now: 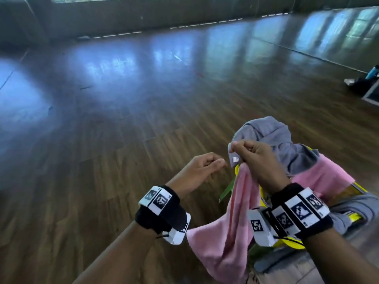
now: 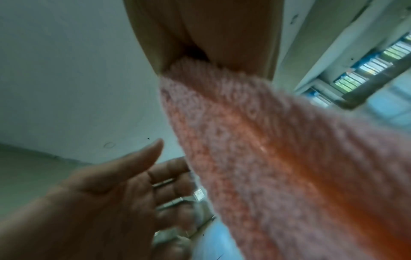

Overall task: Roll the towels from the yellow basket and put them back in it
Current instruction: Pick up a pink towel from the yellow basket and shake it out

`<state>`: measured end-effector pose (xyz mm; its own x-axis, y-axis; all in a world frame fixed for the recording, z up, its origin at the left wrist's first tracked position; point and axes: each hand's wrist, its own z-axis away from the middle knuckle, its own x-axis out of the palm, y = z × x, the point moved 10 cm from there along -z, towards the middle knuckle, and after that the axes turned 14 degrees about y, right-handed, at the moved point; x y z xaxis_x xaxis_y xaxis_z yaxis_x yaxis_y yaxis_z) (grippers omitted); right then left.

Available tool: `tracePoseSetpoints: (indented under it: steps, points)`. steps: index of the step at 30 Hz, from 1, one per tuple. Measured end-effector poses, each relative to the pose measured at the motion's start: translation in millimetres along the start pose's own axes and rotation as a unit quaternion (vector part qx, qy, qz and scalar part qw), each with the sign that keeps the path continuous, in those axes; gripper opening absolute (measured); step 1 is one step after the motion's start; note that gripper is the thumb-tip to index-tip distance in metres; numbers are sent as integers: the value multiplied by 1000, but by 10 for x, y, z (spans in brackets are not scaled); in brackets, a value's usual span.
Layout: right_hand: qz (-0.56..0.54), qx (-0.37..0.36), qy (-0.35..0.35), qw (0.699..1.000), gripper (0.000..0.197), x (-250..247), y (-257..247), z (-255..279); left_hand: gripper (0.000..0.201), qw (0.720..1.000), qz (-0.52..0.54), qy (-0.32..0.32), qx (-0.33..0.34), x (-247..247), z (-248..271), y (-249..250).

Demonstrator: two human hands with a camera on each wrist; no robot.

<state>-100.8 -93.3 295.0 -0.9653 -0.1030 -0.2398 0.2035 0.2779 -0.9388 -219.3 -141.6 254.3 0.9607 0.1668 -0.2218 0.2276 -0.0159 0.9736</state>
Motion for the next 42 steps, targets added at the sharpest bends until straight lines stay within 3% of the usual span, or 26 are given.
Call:
tracePoseSetpoints:
  steps: [3,6,10,13,15,17,22,24,25,26,28,30,31,34,36,37,40,42]
  points:
    - [4,16,-28,999,10,117,84,59,29,998,55,-26,-35,238,127,-168]
    - [-15,39,-89,995,16,163,159,117,29,991,124,1,-53,245,102,-254]
    - [-12,28,-84,996,16,43,160,77,23,992,122,32,-5,161,46,-174]
    - [74,-14,-95,993,4,81,131,72,15,989,78,108,63,-14,-122,49]
    - [117,-32,-106,987,30,103,108,74,23,988,62,119,73,-29,-199,160]
    - [91,-31,-86,992,43,22,28,11,26,991,43,107,74,27,-223,219]
    - [22,-31,29,999,34,-370,-148,-168,21,997,69,5,24,264,-138,109]
    - [-27,-23,80,996,36,-556,-187,-211,19,997,76,13,18,216,-132,73]
    - [-41,-14,78,996,34,-577,-173,-210,24,995,82,47,26,108,-158,104]
    - [-44,2,58,997,31,-527,-128,-193,28,991,93,88,35,-24,-203,153]
    - [-12,33,-51,998,23,-196,-20,-10,25,986,84,130,58,-199,-319,296]
    - [23,41,-151,987,28,108,76,241,16,991,42,92,88,-138,-382,477]
    - [6,42,-144,989,36,122,67,263,13,993,28,56,96,-46,-373,523]
    - [-104,28,-36,993,52,-171,-66,10,17,997,29,-25,72,119,-290,471]
    - [-147,45,-2,988,60,-309,-77,-141,18,997,46,-43,54,117,-240,387]
    - [-152,54,2,987,55,-327,-65,-172,16,997,55,-28,49,60,-245,360]
    - [-32,19,-72,997,27,-132,-64,-38,18,993,86,66,49,-189,-338,364]
    - [37,-15,-128,991,21,48,-109,121,13,991,72,82,79,-235,-350,447]
